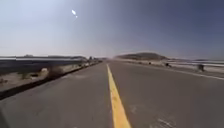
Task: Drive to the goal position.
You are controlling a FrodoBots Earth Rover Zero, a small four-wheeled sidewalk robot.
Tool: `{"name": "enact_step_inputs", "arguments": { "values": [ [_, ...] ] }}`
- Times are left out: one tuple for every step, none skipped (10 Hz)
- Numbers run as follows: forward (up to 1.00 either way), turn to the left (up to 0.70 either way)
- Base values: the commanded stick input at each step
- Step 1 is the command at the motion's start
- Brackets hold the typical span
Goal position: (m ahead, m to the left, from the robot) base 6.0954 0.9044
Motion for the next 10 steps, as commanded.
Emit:
{"name": "enact_step_inputs", "arguments": {
  "values": [
    [0.5,0.0],
    [0.5,0.0],
    [0.5,0.0],
    [0.5,0.0],
    [0.5,0.0],
    [0.5,0.0],
    [0.5,0.0],
    [0.5,0.0],
    [0.5,0.0],
    [0.5,0.0]
  ]
}}
